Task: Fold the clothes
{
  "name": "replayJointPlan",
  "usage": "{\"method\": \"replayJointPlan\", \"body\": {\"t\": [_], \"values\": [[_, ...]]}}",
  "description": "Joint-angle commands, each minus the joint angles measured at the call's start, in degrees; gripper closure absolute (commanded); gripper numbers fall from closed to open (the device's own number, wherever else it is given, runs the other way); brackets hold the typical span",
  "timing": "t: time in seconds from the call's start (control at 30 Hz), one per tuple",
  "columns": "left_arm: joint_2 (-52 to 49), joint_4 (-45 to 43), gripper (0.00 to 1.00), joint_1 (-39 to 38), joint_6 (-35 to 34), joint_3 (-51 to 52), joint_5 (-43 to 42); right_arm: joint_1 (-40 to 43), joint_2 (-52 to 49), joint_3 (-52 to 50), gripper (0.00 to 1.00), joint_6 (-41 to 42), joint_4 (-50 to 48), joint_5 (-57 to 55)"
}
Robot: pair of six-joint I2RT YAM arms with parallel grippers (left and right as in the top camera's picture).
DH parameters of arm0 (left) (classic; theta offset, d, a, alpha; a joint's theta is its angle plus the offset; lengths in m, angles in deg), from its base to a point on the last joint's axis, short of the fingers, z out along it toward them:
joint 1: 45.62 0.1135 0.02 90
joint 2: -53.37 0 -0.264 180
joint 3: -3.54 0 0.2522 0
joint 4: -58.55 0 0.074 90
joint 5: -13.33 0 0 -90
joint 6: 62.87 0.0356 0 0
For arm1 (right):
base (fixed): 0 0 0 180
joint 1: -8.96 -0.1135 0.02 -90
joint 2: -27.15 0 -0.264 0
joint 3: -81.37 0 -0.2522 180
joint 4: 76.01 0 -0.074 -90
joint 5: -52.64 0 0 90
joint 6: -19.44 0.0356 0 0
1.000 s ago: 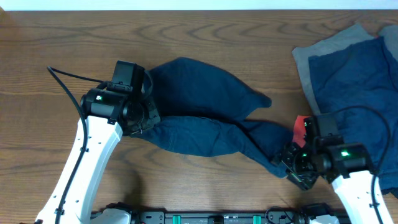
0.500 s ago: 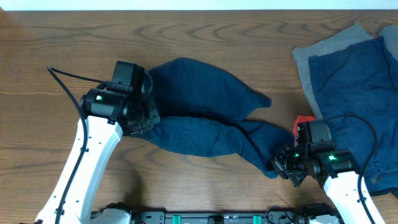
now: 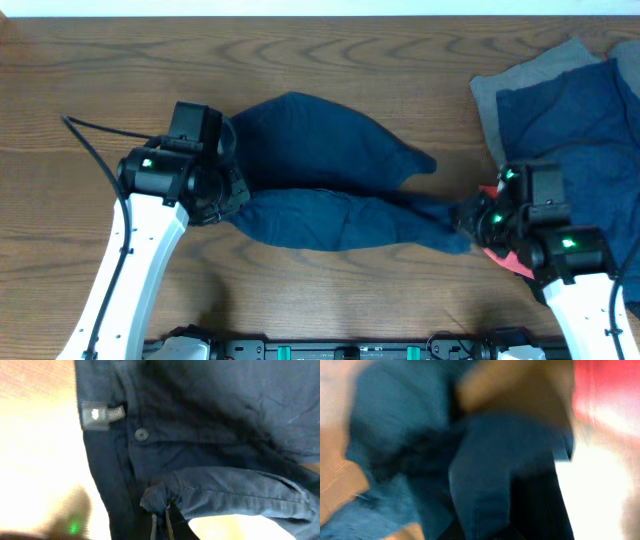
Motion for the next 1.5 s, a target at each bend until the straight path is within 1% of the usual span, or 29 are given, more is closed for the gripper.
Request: {"method": "replayJointPlan", "body": {"t": [0.0,0.13,0.23,0.3,0.33,0.43,0.53,0.67,0.8,1.03,1.1,1.13,1.17,1.2,1.23,1.27,1.3,1.33,1.43,1.47], "values": [[1.7,1.7,0.94,0.4,-3.5,0.3,0.7,1.0,-1.7,5.8,0.91,-11.6,-2.2,-2.6],[1.7,4.1,0.94,0.4,-8.4,0.3,1.7,0.9,-6.2,9.6,0.92,-16.6,-6.1,-2.6],[1.7,5.6,0.94,0.4,-13.2,0.3,7.1,0.9,-10.3,11.1,0.95,-19.0,-11.4,-2.6],[1.7,5.6,0.94,0.4,-15.8,0.3,10.6,0.9,-13.1,12.3,0.96,-19.2,-15.1,-2.6],[1.7,5.4,0.94,0.4,-17.9,0.3,12.3,0.9,-14.8,13.1,0.96,-19.2,-17.4,-2.6],[1.7,3.9,0.94,0.4,-20.9,0.3,15.8,0.7,-18.5,14.6,0.96,-19.2,-23.0,-2.5],[1.6,0.7,0.94,0.4,-24.7,0.3,19.8,-0.4,-22.2,15.2,0.94,-19.2,-29.7,-2.5],[1.1,-4.3,0.94,0.4,-26.7,0.6,25.3,-2.3,-26.7,15.2,0.94,-19.2,-37.1,-2.6],[-1.2,-9.8,0.94,0.4,-26.8,1.7,27.7,-4.1,-32.2,15.2,0.96,-19.3,-43.6,-2.6],[-10.1,-16.6,0.94,0.4,-26.7,1.9,32.5,-6.9,-41.1,15.2,0.95,-19.6,-51.8,-2.5],[-13.2,-17.5,0.93,0.6,-26.8,1.9,34.2,-7.9,-43.3,15.2,0.90,-19.6,-53.5,-2.5],[-14.8,-18.2,0.92,1.0,-26.7,1.9,34.2,-8.4,-44.3,15.2,0.85,-19.6,-54.4,-2.5],[-16.1,-18.6,0.83,1.4,-26.7,1.9,34.2,-8.9,-45.2,15.2,0.77,-19.7,-55.1,-2.6],[-17.5,-19.0,0.73,2.0,-26.7,1.9,34.2,-9.2,-45.7,15.2,0.59,-19.7,-55.5,-2.6],[-18.5,-19.0,0.60,2.6,-26.7,1.9,34.1,-9.2,-46.2,15.2,0.43,-19.7,-55.8,-2.6],[-19.3,-19.0,0.44,3.4,-26.7,1.9,34.0,-9.2,-46.2,15.2,0.34,-20.1,-55.7,-2.6],[-19.7,-19.0,0.34,4.2,-26.5,1.9,33.6,-9.0,-46.1,15.2,0.20,-21.2,-55.3,-2.6],[-19.8,-19.0,0.32,5.1,-25.1,1.8,33.0,-8.6,-45.6,15.2,0.01,-22.2,-54.9,-2.6],[-18.6,-18.7,0.30,8.0,-19.7,0.0,29.8,-6.3,-43.5,15.2,0.01,-23.0,-53.1,-2.6],[-17.7,-18.7,0.30,9.2,-17.3,-1.1,27.0,-4.9,-42.2,15.2,0.01,-22.9,-52.2,-2.5]]}}
